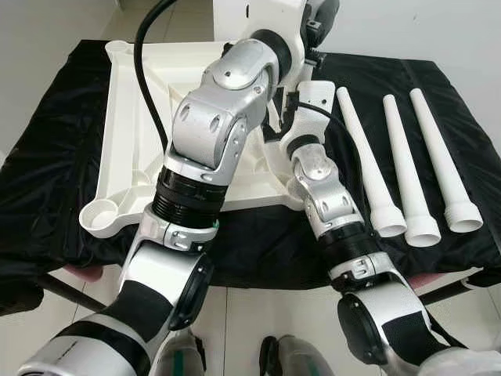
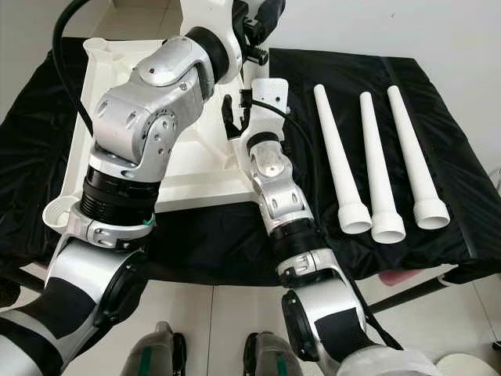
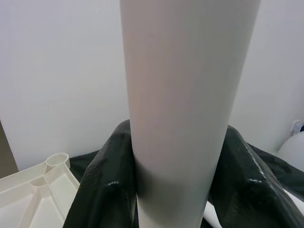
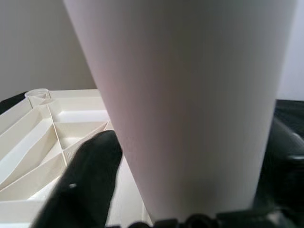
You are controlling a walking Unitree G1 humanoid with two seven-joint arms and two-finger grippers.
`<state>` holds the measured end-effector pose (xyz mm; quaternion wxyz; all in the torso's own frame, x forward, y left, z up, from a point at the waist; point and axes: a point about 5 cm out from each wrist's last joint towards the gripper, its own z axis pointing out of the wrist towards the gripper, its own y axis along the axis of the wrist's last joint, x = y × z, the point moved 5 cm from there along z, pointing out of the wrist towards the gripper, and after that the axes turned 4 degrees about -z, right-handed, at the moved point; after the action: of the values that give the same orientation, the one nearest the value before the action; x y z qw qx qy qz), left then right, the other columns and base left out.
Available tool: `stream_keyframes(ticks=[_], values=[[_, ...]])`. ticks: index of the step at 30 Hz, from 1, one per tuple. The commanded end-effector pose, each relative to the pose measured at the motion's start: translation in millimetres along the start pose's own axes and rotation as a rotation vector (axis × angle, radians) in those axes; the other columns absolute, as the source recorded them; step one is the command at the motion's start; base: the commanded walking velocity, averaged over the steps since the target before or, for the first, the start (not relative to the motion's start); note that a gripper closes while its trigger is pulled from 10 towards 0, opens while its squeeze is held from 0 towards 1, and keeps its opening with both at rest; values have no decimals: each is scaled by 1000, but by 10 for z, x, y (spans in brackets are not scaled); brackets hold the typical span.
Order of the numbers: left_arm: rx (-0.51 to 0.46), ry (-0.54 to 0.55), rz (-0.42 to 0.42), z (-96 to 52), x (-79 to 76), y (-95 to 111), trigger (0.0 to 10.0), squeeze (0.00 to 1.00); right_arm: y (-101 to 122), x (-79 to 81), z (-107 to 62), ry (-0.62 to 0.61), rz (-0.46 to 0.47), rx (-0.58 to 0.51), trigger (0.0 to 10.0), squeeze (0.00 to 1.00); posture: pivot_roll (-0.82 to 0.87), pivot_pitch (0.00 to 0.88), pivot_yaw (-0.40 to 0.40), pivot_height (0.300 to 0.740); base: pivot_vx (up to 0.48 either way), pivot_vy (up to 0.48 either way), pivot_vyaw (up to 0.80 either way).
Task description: Building children table
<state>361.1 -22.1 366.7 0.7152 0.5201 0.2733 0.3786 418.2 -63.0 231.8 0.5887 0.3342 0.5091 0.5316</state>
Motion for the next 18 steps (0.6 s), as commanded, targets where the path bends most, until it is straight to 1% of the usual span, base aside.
stream_keyframes(ticks=[1,3,4,12,15,16,18], values=[[-33,-2,16,7,-57,115,10000,0,-4,8,10,1,-7,1,2275,0,-53,25,-43,740,0,0,0],[-33,-2,16,7,-57,115,10000,0,-4,8,10,1,-7,1,2275,0,-53,25,-43,740,0,0,0],[-34,0,16,9,-52,118,10000,0,-13,11,8,3,-7,1,0,0,-53,24,-42,740,0,0,0],[-40,4,27,20,-24,137,10000,0,-17,-12,-5,1,-36,-26,0,0,-53,22,-38,740,0,0,0],[-46,8,27,20,-8,149,10000,0,-18,-11,-23,7,-32,-43,0,0,-51,20,-38,740,0,0,0],[-51,6,18,20,-5,153,10000,1000,-12,-7,-31,10,-9,-52,0,0,-51,19,-38,740,0,0,0],[-51,6,18,20,-5,153,10000,1000,-12,-7,-31,10,-9,-52,0,0,-51,19,-38,740,0,0,0]])
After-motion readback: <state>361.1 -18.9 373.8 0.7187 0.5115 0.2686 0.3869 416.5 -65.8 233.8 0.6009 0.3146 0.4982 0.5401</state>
